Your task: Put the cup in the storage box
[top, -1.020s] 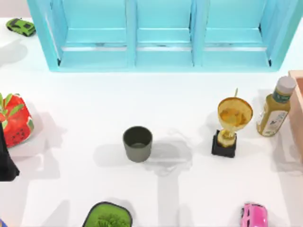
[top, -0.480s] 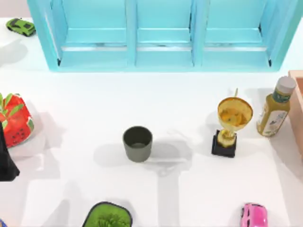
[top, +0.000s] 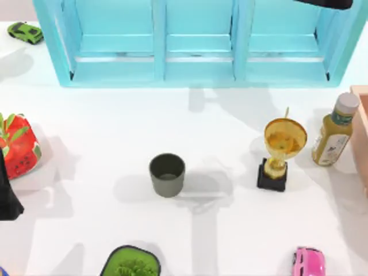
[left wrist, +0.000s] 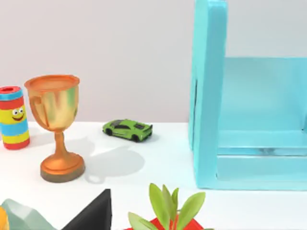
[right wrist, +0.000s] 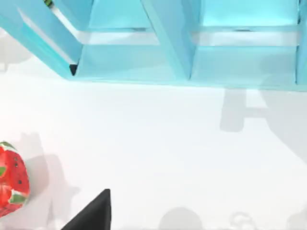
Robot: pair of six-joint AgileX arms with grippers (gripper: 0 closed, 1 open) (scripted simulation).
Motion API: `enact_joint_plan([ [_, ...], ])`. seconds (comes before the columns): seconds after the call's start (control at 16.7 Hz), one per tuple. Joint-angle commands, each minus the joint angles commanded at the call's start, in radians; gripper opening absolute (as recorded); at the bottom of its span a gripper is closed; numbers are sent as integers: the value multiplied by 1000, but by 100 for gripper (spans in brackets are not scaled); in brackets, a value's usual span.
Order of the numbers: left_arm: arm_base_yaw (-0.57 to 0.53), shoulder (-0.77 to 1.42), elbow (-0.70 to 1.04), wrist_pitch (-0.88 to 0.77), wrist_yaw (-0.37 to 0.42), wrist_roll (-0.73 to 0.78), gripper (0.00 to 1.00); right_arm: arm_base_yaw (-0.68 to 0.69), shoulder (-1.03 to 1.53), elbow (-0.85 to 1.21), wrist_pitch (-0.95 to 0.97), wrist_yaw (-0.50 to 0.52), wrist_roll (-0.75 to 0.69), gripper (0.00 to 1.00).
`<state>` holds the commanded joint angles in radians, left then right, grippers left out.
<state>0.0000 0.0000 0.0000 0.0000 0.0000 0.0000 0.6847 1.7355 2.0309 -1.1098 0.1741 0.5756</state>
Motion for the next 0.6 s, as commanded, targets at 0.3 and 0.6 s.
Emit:
enact_joint_plan([
  [0.3, 0, 0, 0, 0, 0, 0, 100, 111, 428, 387, -288, -21, 147, 100],
  [0.6, 0, 0, 0, 0, 0, 0, 100, 178, 744, 695, -501, -56, 265, 100],
])
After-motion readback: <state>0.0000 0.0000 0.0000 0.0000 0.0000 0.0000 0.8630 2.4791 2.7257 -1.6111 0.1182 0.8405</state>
